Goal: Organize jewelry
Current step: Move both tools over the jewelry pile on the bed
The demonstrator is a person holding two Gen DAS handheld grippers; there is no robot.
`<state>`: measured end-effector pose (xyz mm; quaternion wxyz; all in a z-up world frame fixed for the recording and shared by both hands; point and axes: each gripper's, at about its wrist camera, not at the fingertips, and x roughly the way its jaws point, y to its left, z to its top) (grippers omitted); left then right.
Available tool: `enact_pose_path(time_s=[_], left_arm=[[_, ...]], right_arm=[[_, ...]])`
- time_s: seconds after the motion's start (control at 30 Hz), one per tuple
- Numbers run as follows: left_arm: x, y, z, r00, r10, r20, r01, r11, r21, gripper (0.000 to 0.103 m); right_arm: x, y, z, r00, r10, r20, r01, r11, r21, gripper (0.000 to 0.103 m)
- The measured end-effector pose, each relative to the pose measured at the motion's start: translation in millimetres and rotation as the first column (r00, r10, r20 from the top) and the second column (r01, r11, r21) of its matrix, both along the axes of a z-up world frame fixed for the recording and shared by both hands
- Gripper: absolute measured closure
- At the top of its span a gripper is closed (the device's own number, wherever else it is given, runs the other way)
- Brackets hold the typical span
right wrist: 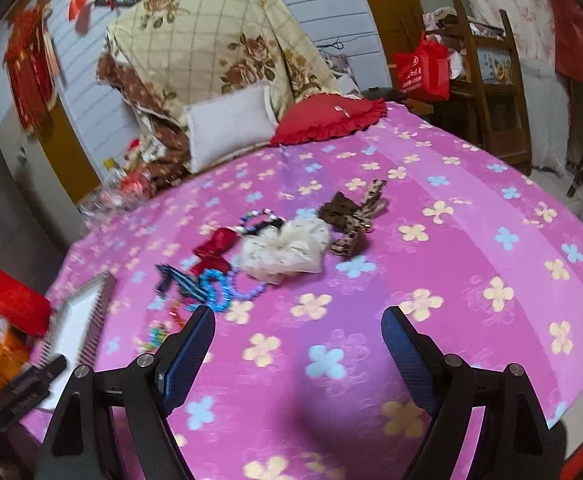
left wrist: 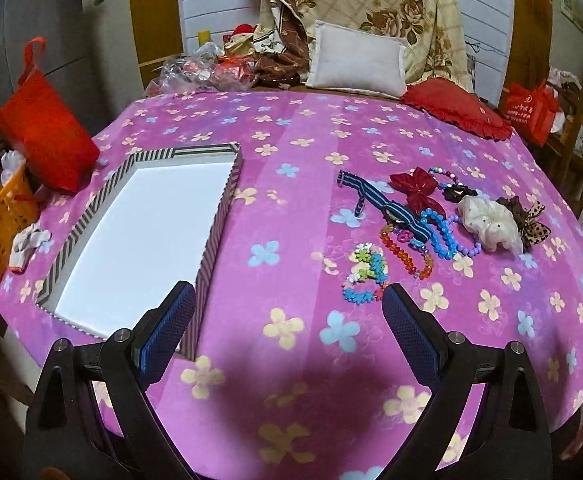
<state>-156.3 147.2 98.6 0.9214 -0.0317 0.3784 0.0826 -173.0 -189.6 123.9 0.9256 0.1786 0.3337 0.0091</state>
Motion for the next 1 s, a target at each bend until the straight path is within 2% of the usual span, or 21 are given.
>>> enact_pose_path(time_s=[0.07,0.13,0.27,0.47,0.63,0.73,0.8,0.9,1.0], left_arm=[[0,-4,2,1.0,0.007,-0.003,-0.007,1.0,-0.001,0.008],[0,-2,-3,1.0,0.005,-0.014,-0.005,1.0,-0.006,0.008],[6,-1,-18,0.998,-0.007,-0.061,0.005,0.999,-0.031,0.008],[18,-4,-43,0.992,-0.034,-0.125,0.028,0.999,-0.046,0.008],[34,-15,-55,0.979,-0.103,-0.178,0.09,0.993,-0.076,0.024],[49,-20,-59,0.965,-0.166,-0.204,0.139,0.981,-0.137,0.037],[61,-22,-58,0.961,-0.201,-0.192,0.171,0.972,-0.162,0.037],[79,-31,-55,0.958,-0.233,-0.17,0.211,0.968,-0.138,0.037],[99,-37,-61,0.946,-0.26,-0.193,0.239,0.963,-0.126,0.037]], right_arm=[[-2,-1,1,1.0,0.013,0.001,-0.013,0.999,0.032,0.019],[0,3,-1,0.999,0.032,-0.018,-0.032,0.999,0.026,0.019],[7,15,-15,0.997,0.045,-0.063,-0.05,0.995,-0.091,0.019],[21,23,-47,0.988,0.077,-0.132,-0.1,0.979,-0.178,0.019],[33,28,-64,0.985,0.083,-0.154,-0.115,0.97,-0.214,0.019],[40,28,-71,0.984,0.08,-0.161,-0.115,0.969,-0.217,0.019],[45,25,-75,0.981,0.088,-0.173,-0.124,0.97,-0.211,0.019],[53,25,-78,0.976,0.104,-0.189,-0.144,0.967,-0.211,0.019],[65,23,-78,0.973,0.125,-0.194,-0.166,0.963,-0.212,0.019]])
